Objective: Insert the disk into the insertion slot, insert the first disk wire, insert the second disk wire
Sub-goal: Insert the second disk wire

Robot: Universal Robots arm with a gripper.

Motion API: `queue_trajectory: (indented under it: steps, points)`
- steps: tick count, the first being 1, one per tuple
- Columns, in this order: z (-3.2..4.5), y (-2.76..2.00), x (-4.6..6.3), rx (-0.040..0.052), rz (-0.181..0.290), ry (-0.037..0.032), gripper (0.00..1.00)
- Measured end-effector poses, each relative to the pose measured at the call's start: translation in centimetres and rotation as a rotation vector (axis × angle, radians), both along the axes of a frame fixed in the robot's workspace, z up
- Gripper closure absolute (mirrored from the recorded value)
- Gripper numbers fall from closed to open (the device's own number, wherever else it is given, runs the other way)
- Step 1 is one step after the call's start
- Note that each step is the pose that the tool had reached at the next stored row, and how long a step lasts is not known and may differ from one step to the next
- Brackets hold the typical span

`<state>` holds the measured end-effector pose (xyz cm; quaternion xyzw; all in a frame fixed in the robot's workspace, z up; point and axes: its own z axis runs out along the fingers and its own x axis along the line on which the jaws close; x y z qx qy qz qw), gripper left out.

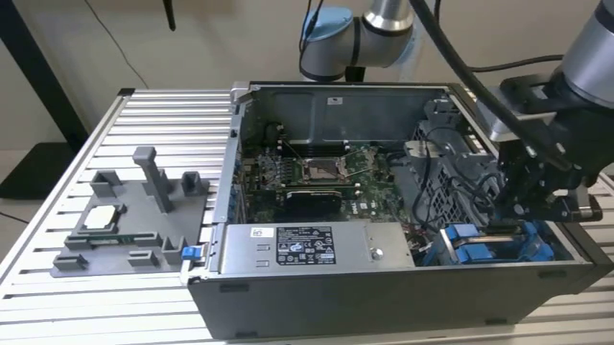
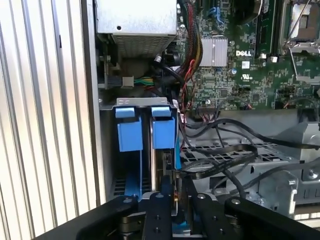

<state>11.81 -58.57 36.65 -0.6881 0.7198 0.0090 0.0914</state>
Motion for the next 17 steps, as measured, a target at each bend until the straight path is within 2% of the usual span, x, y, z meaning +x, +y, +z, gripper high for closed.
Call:
queue_trajectory:
  steps: [3, 6, 10, 17]
  points:
    - [1.18, 0.0, -0.1, -0.0001, 0.0, 0.0, 0.0]
    - [1.94, 0.0, -0.1, -0.0002, 0.0, 0.0, 0.0]
    - [2.49, 0.0, -0.2, -0.0001, 0.0, 0.0, 0.0]
    - [2.82, 0.0, -0.2, 0.0, 0.0, 0.0, 0.0]
